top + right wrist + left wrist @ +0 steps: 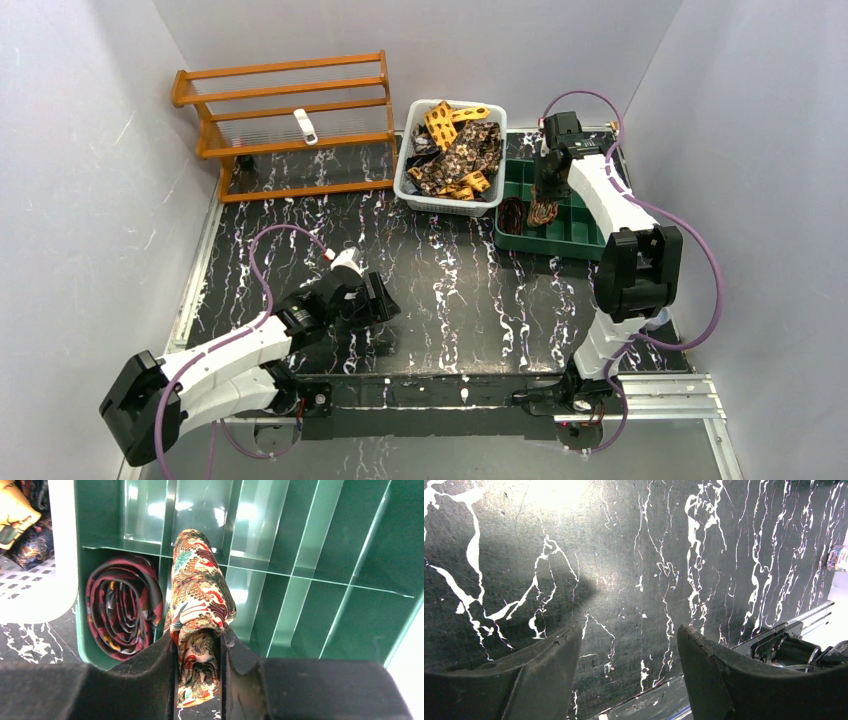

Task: Roll the ties
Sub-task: Place the tie in the storage box.

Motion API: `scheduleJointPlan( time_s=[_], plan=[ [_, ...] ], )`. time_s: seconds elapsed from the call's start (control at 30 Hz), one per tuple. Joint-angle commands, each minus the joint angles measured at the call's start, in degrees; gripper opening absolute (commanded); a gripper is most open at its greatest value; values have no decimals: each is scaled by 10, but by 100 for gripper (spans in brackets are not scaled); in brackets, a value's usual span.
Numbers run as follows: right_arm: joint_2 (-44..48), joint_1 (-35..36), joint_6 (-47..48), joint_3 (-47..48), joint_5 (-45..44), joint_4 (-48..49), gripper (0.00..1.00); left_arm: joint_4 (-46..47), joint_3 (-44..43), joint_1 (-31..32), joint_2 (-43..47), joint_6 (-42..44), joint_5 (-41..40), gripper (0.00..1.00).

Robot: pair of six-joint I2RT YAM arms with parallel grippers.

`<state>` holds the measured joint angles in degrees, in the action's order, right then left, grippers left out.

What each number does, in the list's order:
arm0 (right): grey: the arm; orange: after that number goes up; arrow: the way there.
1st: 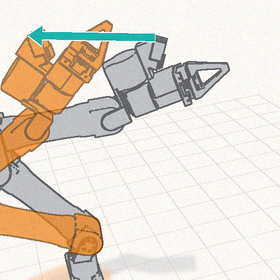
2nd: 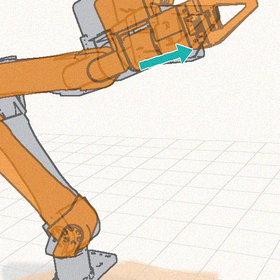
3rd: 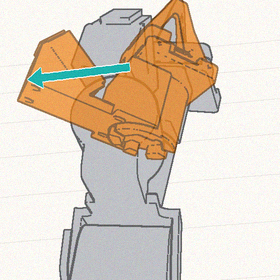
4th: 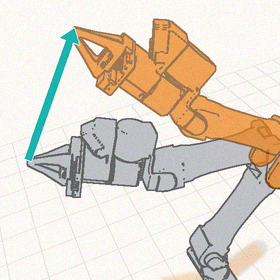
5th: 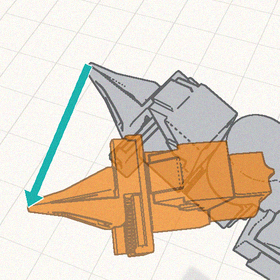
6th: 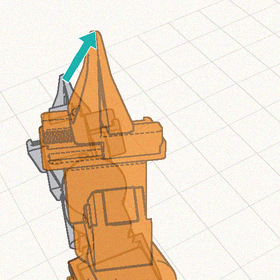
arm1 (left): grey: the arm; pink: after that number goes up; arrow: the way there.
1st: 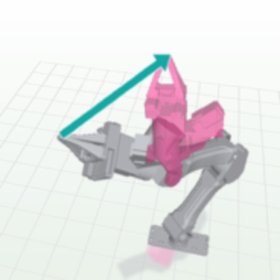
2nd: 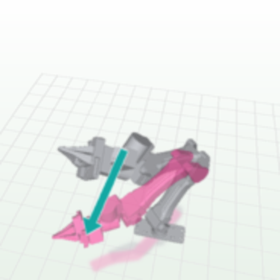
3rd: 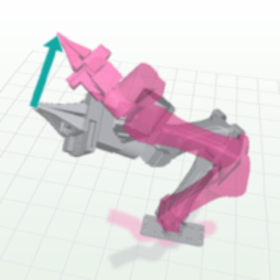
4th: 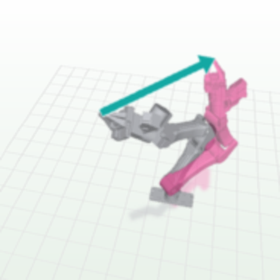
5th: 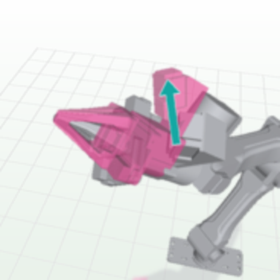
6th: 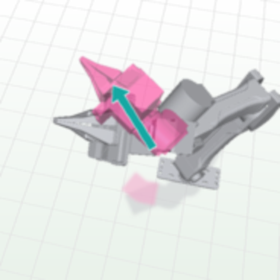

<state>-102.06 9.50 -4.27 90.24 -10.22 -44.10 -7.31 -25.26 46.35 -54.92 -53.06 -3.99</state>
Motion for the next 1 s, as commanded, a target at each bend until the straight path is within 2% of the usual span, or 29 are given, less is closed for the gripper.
scheduleJointPlan(
  time_s=[0.0,0.43,0.97],
  plan=[
    [-7,0,-3,-1,29,20,1,-1,0,0,-1,4,-2,67],
    [-26,1,-14,-35,75,-25,1,9,6,0,-2,1,2,66],
    [-91,1,-21,15,20,-43,1,-4,4,0,4,1,-3,65]
  ],
)
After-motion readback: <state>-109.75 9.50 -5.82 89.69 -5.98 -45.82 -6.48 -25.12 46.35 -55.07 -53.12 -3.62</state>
